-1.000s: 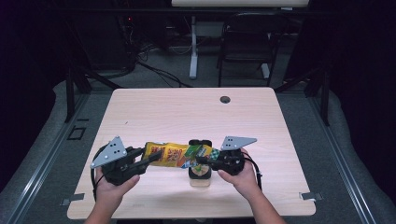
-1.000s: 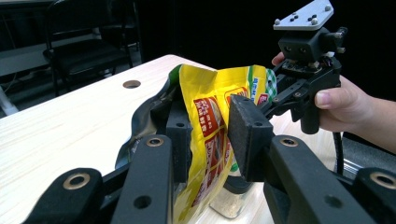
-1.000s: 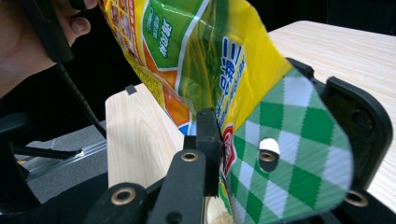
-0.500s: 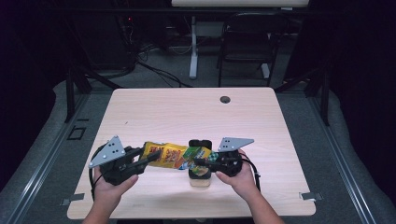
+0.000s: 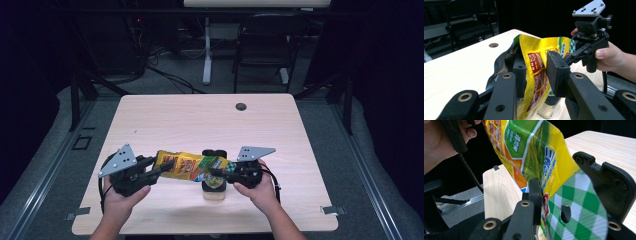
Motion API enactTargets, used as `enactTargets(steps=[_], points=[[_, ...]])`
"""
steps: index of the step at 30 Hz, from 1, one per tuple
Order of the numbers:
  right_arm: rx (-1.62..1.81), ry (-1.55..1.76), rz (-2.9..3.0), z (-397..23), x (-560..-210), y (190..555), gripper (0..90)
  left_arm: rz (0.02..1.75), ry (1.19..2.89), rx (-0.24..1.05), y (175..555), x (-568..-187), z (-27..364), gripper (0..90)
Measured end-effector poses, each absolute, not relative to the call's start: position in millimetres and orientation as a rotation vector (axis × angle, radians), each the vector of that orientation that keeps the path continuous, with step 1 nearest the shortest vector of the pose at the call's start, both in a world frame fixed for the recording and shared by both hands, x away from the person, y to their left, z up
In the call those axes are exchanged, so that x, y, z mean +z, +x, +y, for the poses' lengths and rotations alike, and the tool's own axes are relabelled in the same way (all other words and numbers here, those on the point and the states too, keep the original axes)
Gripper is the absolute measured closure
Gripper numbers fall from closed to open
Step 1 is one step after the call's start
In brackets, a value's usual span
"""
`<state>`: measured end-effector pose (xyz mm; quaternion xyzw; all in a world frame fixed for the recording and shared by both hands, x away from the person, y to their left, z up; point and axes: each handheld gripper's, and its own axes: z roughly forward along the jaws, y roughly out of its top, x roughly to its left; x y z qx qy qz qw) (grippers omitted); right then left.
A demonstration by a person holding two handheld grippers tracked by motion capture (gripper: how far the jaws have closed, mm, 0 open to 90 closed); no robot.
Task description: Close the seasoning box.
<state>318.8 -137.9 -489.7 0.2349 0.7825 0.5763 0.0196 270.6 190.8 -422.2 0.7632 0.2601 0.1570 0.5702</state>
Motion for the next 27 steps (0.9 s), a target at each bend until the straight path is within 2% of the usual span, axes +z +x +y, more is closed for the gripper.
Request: enactTargets(steps=[27], points=[[1.804,0.732,2.415,-134.4,-489.3,319.7,87.2,0.601,1.789,0.388,268.3,-416.6,190.7,70.6]])
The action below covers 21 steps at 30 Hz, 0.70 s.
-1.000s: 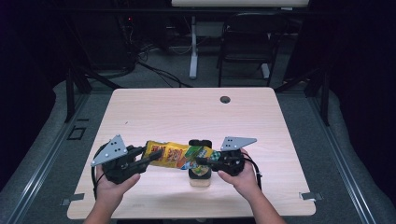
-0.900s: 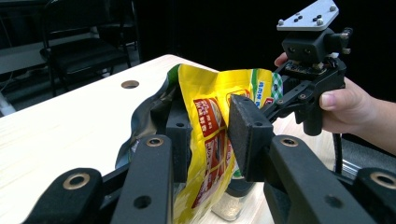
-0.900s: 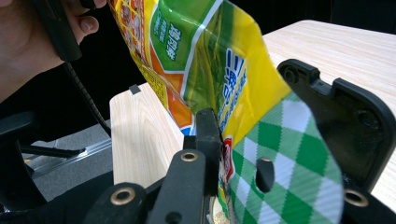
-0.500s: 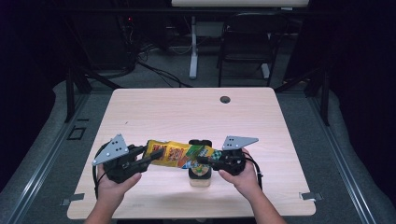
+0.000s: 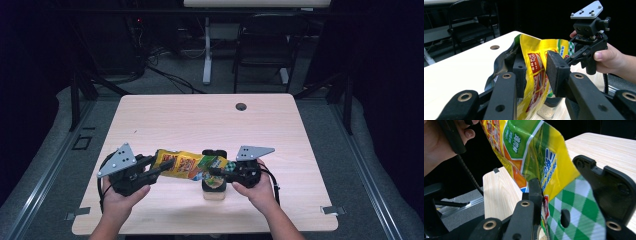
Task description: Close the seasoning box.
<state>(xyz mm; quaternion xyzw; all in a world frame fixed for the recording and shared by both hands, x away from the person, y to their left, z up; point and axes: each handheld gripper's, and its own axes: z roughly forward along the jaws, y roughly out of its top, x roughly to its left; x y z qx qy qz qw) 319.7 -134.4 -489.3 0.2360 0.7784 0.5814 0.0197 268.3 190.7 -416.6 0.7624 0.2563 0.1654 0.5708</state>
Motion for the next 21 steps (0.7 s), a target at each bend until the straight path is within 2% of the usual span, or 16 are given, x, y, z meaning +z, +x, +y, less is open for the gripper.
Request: enactTargets(steps=[21], points=[[1.79,0.727,2.428,-140.2,-485.2,318.7,87.2,0.606,1.779,0.373,272.7,-418.6,186.8,70.6]])
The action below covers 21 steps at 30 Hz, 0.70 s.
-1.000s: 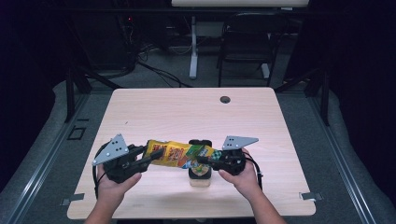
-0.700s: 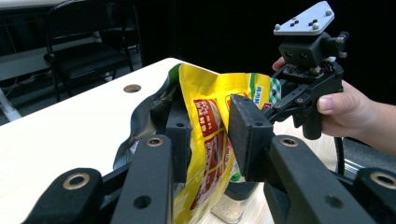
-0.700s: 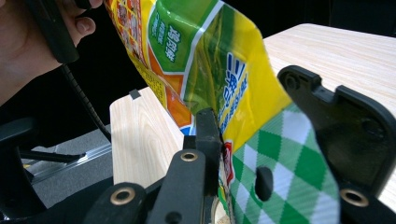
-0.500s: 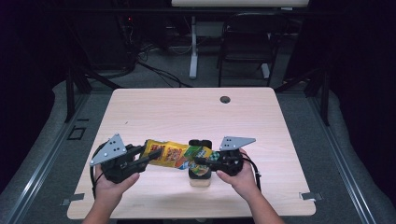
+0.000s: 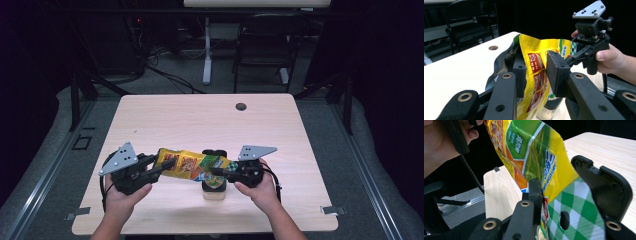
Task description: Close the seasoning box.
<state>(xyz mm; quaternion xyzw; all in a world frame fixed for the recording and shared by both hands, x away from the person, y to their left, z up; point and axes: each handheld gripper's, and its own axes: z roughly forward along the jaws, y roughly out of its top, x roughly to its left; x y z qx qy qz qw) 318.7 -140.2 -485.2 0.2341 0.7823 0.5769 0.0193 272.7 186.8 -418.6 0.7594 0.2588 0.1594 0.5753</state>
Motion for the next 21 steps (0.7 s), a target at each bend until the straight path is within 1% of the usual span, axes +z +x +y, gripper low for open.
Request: enactTargets(steps=[21], points=[[1.786,0.755,2.384,-142.6,-486.4,322.7,87.0,0.597,1.783,0.382,275.3,-417.3,181.6,70.4]])
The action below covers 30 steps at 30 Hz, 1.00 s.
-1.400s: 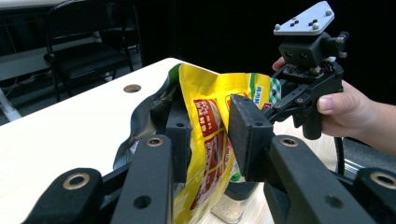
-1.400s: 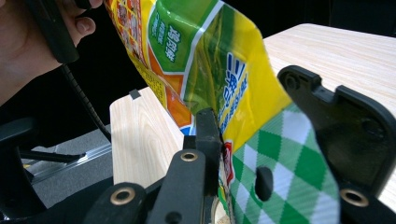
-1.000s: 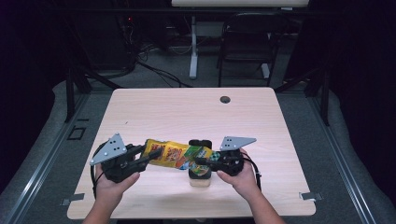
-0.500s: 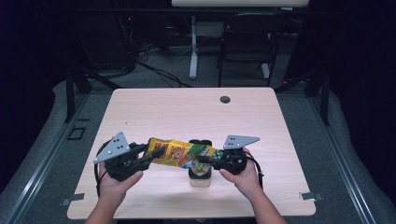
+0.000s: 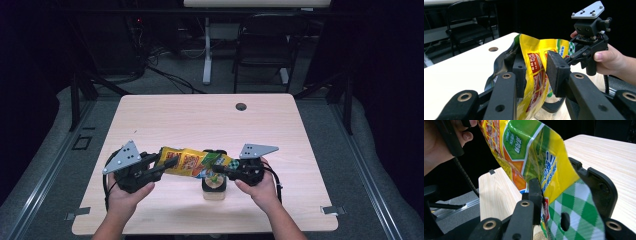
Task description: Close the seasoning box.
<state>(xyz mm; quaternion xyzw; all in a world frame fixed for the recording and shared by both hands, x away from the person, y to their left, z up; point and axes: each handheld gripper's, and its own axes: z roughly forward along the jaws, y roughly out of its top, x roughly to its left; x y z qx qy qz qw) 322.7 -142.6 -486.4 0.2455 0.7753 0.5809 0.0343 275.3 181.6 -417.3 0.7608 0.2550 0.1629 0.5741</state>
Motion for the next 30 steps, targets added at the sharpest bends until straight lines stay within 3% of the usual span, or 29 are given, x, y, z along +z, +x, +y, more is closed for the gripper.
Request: enactTargets(steps=[30], points=[[1.781,0.745,2.395,-137.2,-489.0,323.4,86.7,0.6,1.8,0.391,273.5,-416.2,184.2,70.4]])
